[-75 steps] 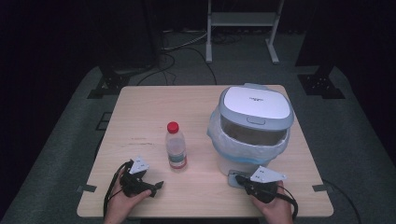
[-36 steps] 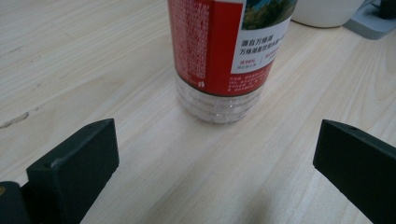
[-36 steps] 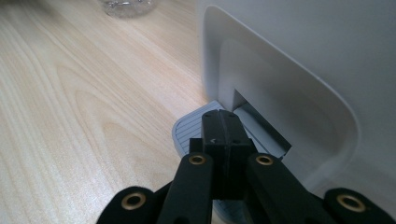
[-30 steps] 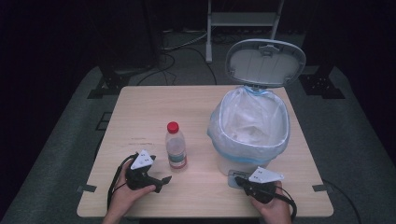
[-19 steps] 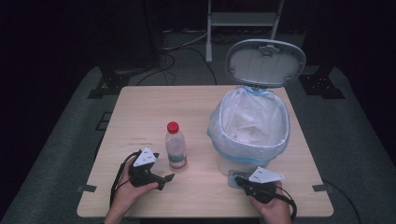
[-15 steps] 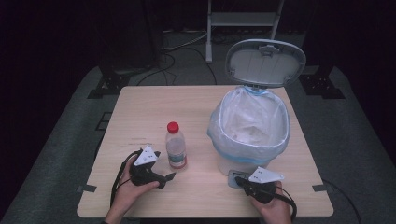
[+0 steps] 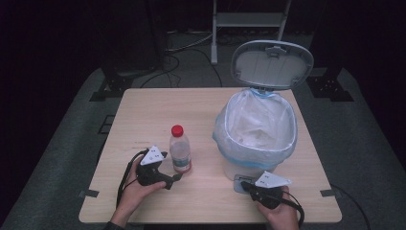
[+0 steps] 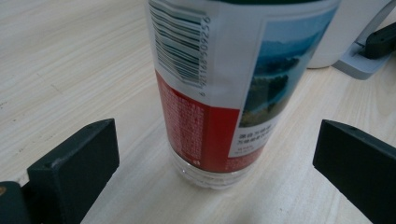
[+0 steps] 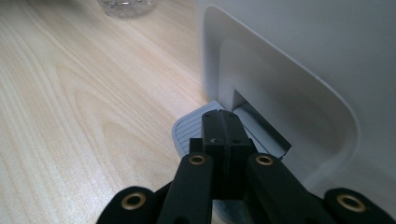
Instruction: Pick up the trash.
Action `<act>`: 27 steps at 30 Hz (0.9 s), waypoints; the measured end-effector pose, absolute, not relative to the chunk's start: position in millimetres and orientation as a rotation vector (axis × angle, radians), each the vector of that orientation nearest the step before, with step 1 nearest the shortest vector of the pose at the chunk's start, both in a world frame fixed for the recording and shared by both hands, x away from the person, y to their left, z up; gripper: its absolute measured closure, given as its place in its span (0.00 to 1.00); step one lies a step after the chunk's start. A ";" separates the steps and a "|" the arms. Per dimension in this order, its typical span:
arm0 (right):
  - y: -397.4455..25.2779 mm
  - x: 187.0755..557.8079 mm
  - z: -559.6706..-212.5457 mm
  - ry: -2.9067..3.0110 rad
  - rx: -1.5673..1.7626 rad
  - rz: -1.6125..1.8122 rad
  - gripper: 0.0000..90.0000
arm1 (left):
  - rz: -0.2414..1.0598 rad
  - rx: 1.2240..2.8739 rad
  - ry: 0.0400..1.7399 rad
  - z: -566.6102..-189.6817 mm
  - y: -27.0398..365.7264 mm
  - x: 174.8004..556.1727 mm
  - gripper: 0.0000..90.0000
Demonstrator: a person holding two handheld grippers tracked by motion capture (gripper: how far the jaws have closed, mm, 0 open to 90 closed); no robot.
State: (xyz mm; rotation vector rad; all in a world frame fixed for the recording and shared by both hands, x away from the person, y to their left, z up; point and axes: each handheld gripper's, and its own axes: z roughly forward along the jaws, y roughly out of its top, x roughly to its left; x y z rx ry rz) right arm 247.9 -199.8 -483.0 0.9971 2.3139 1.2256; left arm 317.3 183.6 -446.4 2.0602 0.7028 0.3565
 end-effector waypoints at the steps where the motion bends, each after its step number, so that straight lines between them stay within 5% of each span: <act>1: -199.8 247.9 -483.1 2.313 0.996 1.226 1.00 | 0.358 2.061 0.701 -445.7 183.1 317.9 0.00; 27: -200.2 248.3 -483.1 2.315 1.001 1.232 1.00 | 0.328 2.015 0.634 -446.1 166.6 331.6 0.10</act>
